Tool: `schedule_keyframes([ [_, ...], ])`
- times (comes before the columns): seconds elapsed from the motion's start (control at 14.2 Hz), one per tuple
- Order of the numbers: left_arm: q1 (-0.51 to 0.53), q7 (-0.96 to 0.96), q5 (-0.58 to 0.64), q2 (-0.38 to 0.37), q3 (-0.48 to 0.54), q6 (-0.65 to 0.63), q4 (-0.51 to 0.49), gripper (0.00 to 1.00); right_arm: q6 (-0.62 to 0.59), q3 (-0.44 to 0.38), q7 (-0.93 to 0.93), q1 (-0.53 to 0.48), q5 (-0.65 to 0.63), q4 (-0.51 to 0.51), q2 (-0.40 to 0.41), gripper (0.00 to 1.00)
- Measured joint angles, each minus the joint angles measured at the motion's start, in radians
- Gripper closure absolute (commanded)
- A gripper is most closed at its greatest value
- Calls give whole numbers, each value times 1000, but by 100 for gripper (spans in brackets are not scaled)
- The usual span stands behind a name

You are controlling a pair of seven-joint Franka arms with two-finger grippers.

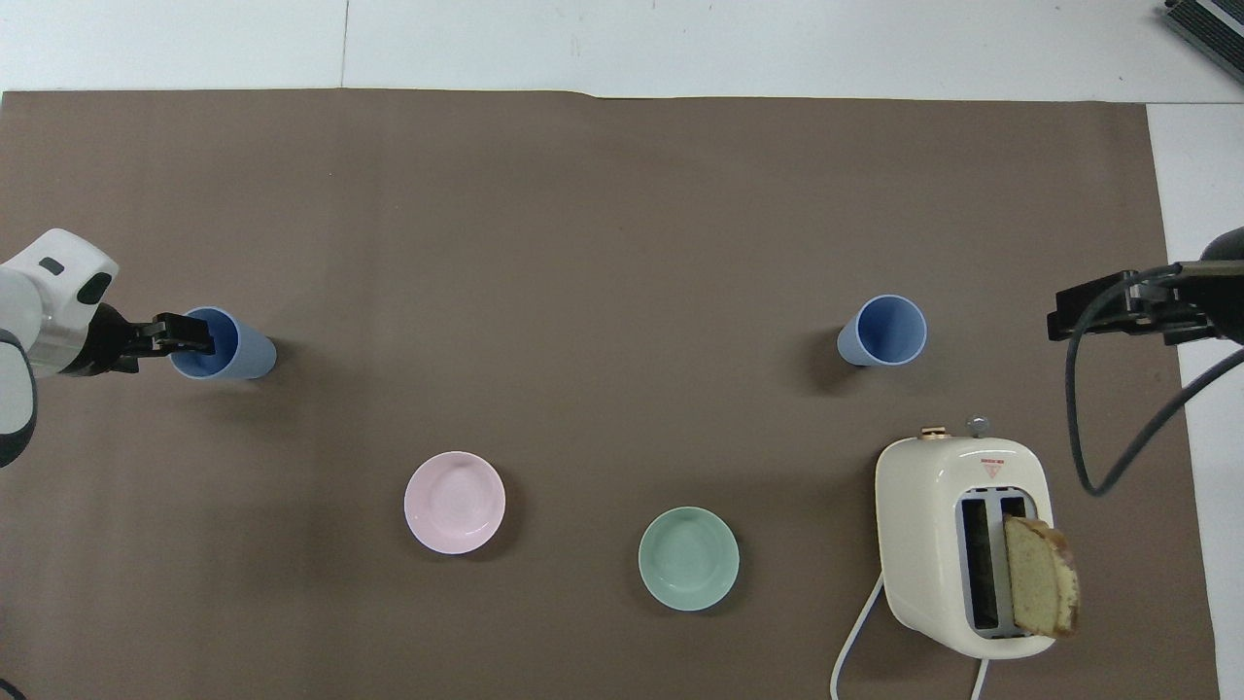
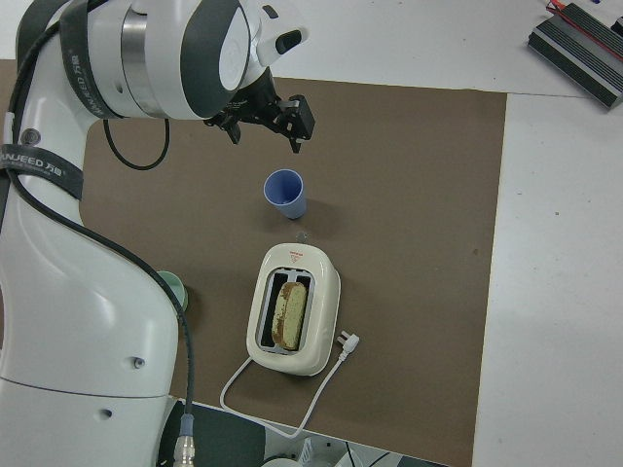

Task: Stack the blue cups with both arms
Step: 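Carry the blue cup with the left gripper toward the table center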

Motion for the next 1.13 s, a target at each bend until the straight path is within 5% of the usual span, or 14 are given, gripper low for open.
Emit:
schedule_keyframes([
  [0.07,0,-11,-3,3,0,2,-3,100,0,0,0,0,0,0,0,0],
  [0.63,-2,-38,-42,7,-9,21,26,100,0,0,0,0,0,0,0,0],
  [0.92,-22,-101,-48,5,-38,-13,141,100,0,0,0,0,0,0,0,0],
  [1.13,-134,-282,-43,3,-47,-51,216,100,0,0,0,0,0,0,0,0],
])
